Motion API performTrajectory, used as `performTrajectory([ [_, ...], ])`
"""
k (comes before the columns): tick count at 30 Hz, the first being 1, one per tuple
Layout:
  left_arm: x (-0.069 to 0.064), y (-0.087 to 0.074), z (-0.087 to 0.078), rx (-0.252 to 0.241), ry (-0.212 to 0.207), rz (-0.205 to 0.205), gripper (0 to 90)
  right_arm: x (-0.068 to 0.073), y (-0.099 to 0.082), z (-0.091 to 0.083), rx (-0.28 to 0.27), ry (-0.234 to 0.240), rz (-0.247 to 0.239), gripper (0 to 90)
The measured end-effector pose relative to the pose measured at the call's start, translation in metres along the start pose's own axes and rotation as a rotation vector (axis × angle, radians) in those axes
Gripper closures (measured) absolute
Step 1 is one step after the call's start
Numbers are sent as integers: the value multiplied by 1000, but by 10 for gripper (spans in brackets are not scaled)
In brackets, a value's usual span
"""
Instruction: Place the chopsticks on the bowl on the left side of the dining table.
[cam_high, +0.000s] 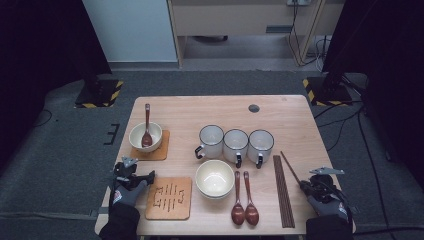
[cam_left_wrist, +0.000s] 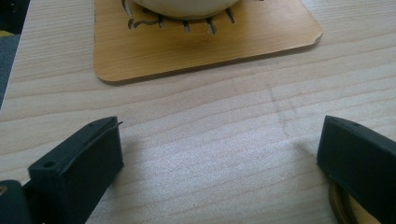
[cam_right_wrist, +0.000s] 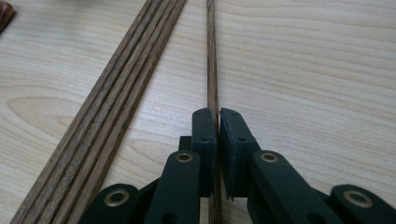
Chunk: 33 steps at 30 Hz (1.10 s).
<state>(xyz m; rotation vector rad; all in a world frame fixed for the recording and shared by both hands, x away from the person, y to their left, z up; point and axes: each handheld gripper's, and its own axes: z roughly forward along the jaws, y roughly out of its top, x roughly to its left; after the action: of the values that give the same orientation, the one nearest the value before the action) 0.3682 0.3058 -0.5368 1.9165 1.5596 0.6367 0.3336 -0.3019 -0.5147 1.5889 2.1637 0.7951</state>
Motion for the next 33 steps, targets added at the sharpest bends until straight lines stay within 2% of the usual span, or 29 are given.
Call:
performTrajectory([
  [10,0,0,0,-3,-1,-2,0,0,4,-6,-37,11,11,850],
  [21,2,0,-4,-25,-10,-14,95,-2,10,-15,-99,24,26,850],
  [33,1,7,-20,-106,-34,-32,156,-2,19,-26,-178,45,45,850],
])
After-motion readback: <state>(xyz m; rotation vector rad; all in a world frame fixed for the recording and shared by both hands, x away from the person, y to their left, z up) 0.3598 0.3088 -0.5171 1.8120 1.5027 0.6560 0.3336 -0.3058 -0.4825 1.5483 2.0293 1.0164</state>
